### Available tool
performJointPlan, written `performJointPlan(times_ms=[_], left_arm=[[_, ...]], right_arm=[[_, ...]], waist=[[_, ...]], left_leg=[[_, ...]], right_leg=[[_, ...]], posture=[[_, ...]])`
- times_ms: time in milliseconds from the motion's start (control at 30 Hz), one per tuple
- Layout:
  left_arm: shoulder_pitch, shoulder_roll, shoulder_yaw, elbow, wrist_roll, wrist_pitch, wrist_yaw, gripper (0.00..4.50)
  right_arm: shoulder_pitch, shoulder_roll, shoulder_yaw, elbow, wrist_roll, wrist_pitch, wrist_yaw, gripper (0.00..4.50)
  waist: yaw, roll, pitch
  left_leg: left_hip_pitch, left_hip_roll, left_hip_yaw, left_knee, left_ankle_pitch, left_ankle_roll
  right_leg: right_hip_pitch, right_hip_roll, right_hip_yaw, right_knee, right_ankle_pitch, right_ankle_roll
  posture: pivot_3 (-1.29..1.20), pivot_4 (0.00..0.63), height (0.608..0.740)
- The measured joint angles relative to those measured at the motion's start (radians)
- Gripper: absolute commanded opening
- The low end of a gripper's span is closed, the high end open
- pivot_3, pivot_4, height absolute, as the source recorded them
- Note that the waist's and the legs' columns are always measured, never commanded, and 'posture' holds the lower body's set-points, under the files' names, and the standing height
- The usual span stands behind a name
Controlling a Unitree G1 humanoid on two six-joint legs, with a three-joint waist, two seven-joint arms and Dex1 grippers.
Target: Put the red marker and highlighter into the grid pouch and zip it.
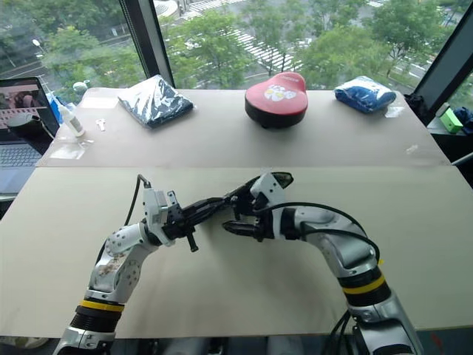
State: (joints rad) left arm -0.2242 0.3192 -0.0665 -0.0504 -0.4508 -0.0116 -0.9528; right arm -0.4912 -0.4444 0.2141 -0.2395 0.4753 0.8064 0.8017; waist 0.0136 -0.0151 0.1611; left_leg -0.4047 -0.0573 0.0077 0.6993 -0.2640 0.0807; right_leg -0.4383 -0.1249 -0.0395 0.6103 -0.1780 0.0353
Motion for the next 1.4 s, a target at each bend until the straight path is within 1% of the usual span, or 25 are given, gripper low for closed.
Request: performJointPlan(times_ms=[33,100,133,200,233,267,300,367,633,767,867,1033,1133,1333,1400], left_arm=[[0.000,0.000,0.000,0.000,0.000,0.000,0.000,0.00],[0.000,0.000,0.001,0.002,0.000,0.000,0.000,0.00],[0.000,0.000,0.001,0.003,0.000,0.000,-0.001,0.00],[-0.002,0.000,0.001,0.006,0.000,0.000,-0.002,0.00],[-0.003,0.000,0.001,0.007,0.000,0.000,-0.002,0.00],[-0.004,0.000,0.001,0.009,0.000,0.000,-0.002,0.00],[-0.004,0.001,0.001,0.009,0.000,0.000,-0.002,0.00],[-0.006,0.001,0.002,0.013,0.000,0.000,-0.003,0.00],[-0.012,0.001,0.004,0.024,0.000,0.000,-0.004,0.00],[-0.013,0.001,0.003,0.029,0.001,0.000,-0.009,0.00],[-0.013,0.002,-0.001,0.030,0.001,0.000,-0.015,0.00],[-0.013,0.008,0.000,0.033,0.001,-0.001,-0.021,0.00],[-0.014,0.019,0.005,0.044,0.001,-0.004,-0.025,0.00],[-0.017,0.022,0.004,0.052,0.001,-0.005,-0.040,0.00],[-0.021,0.022,0.004,0.060,0.001,-0.006,-0.041,0.00]], right_arm=[[-0.004,0.006,0.000,0.000,0.001,0.003,-0.002,3.08],[-0.007,0.007,0.004,0.000,0.001,0.004,-0.002,2.56],[-0.007,0.008,0.005,0.000,0.001,0.004,-0.002,2.42],[-0.007,0.007,0.004,0.000,0.003,0.004,0.001,1.76],[-0.006,0.006,0.003,-0.001,0.008,0.004,0.002,1.60],[-0.005,0.003,0.000,-0.004,0.014,0.004,0.003,1.08],[-0.004,0.001,-0.003,-0.006,0.018,0.004,0.004,0.80],[-0.003,-0.001,-0.016,-0.008,0.021,0.004,0.004,0.08],[0.004,-0.022,-0.044,-0.017,0.052,0.004,0.009,0.03],[0.016,-0.104,-0.044,-0.029,0.049,0.004,0.038,0.03],[0.035,-0.214,-0.062,-0.014,0.031,-0.020,0.087,0.03],[0.036,-0.330,-0.135,0.106,-0.021,-0.089,0.117,0.03],[0.048,-0.422,-0.160,0.164,-0.059,-0.149,0.163,0.03],[0.045,-0.425,-0.163,0.212,-0.063,-0.200,0.185,0.03],[0.042,-0.415,-0.163,0.220,-0.062,-0.200,0.181,0.69]], waist=[[0.000,0.000,0.000],[0.000,0.000,0.000],[-0.001,0.000,0.000],[-0.002,0.000,0.000],[-0.001,0.000,0.000],[-0.001,0.000,0.000],[-0.001,0.000,0.000],[-0.001,0.000,0.000],[-0.001,0.000,0.000],[0.001,0.000,0.000],[0.002,0.000,0.000],[-0.001,0.000,0.000],[0.000,0.000,0.000],[-0.001,0.000,0.000],[-0.001,0.000,0.000]], left_leg=[[0.000,0.000,0.000,0.000,0.000,0.000],[0.000,0.000,0.000,0.000,0.000,0.000],[0.000,0.000,0.000,0.000,0.000,0.000],[0.000,0.000,0.000,0.000,0.000,0.000],[0.000,0.000,0.000,0.000,0.000,0.000],[0.000,0.000,0.000,0.000,0.000,0.000],[0.000,0.000,0.000,0.000,0.000,0.000],[0.000,0.000,0.000,0.000,0.000,0.000],[0.000,0.000,0.000,0.000,0.000,0.000],[0.000,0.000,0.000,0.000,0.000,0.000],[0.000,0.000,0.000,0.000,0.000,0.001],[0.000,0.000,0.000,0.000,0.000,0.001],[0.000,0.001,0.001,0.000,-0.001,0.001],[0.000,0.001,0.001,0.000,-0.001,0.001],[0.000,0.001,0.001,0.000,-0.001,0.001]], right_leg=[[0.000,0.000,0.000,0.000,0.000,0.000],[0.000,0.000,0.000,0.000,0.000,0.000],[0.000,0.000,0.000,0.000,0.000,0.000],[0.000,0.000,0.000,0.000,0.000,0.000],[0.000,0.000,0.000,0.000,0.000,0.000],[0.000,0.000,0.000,0.000,0.000,0.000],[0.000,0.000,0.000,0.000,0.000,0.000],[0.000,0.000,0.000,0.000,0.000,0.000],[0.000,0.001,0.000,0.000,0.000,0.000],[0.000,0.000,0.000,0.000,0.000,0.000],[0.001,0.000,0.000,-0.001,0.000,0.000],[0.001,0.000,0.000,-0.001,0.000,0.000],[0.001,0.000,0.000,-0.001,0.000,0.000],[0.001,0.000,0.000,-0.001,0.000,0.000],[0.001,0.000,0.001,-0.001,0.000,0.000]], posture=[[0.00,0.150,0.740],[0.00,0.150,0.740],[0.00,0.150,0.740],[0.00,0.150,0.740],[0.00,0.150,0.740],[0.00,0.150,0.740],[0.00,0.150,0.740],[0.00,0.150,0.740],[0.00,0.150,0.740],[0.00,0.150,0.740],[0.00,0.150,0.740],[0.00,0.150,0.740],[0.00,0.150,0.740],[0.00,0.150,0.740],[0.00,0.150,0.740]])
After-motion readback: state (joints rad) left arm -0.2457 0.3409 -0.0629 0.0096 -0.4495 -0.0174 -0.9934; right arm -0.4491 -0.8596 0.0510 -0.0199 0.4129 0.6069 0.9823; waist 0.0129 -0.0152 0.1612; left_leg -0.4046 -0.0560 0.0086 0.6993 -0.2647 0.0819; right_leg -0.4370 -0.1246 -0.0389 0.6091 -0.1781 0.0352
